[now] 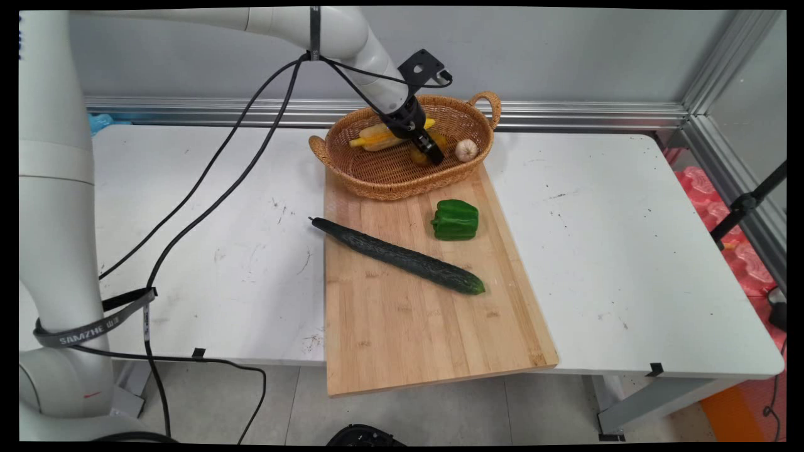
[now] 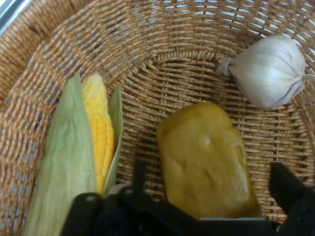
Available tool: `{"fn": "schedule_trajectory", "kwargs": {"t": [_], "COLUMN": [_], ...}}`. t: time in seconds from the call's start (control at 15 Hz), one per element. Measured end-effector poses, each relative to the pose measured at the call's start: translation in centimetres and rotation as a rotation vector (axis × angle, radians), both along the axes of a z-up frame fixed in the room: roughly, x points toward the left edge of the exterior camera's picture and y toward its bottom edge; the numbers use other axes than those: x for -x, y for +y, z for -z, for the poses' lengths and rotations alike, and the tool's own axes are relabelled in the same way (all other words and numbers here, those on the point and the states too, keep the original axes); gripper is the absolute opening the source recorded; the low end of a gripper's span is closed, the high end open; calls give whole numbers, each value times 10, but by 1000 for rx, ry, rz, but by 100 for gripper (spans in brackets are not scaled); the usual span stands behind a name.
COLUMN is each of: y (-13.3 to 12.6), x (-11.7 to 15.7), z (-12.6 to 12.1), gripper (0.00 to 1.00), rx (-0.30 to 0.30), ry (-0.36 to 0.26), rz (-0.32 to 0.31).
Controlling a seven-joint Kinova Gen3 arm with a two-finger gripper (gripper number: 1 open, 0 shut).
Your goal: Place the picked object in the vegetable basket
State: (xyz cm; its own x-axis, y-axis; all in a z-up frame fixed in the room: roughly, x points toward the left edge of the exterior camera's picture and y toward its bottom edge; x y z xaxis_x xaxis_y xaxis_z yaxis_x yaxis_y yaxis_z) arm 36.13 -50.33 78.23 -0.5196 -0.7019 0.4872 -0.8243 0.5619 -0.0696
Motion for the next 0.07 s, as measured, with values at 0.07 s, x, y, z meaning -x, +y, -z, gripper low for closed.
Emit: {"fn": "schedule_trajectory", "kwargs": {"t": [0.07], "y": [0], "x": [0], "z": [-1], "gripper": [100], "rx": [1], "ry": [-2], "rz": [6]}}
